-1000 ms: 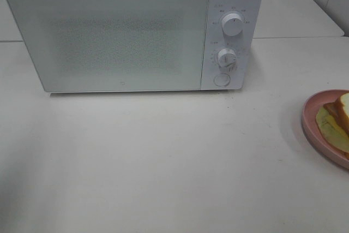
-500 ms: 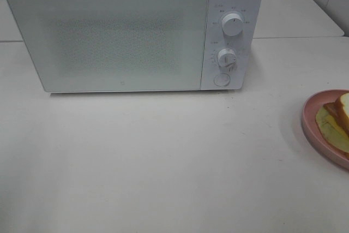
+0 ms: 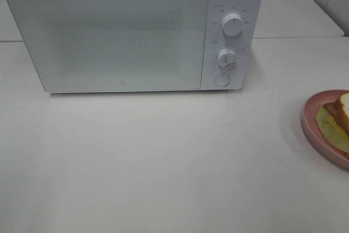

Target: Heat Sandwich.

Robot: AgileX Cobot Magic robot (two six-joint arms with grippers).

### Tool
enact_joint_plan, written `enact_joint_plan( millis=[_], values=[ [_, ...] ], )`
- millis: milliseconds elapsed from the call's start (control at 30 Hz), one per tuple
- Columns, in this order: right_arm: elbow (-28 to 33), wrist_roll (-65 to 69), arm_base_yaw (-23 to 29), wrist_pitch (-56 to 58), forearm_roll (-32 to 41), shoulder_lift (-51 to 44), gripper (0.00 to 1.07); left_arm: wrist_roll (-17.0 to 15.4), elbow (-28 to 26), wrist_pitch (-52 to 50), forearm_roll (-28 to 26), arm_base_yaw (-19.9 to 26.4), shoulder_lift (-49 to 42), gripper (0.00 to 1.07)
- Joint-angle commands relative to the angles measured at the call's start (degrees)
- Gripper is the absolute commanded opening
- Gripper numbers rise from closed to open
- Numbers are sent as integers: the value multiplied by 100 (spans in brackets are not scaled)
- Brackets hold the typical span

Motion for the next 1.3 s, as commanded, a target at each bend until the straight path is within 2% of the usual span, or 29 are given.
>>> enact_joint_plan(
  millis=[33,133,300,1300],
  values=[
    [6,17,-40,-46,-17,-160,69,-34,11,11,-6,23,-178,98],
    [6,17,-40,-46,-17,-160,69,-34,11,11,-6,304,-413,98],
    [6,17,-40,-46,-17,-160,69,-34,11,11,-6,504,-922,98],
    [6,17,-40,-46,-17,-160,69,-34,11,11,0,504,-1043,98]
  ],
)
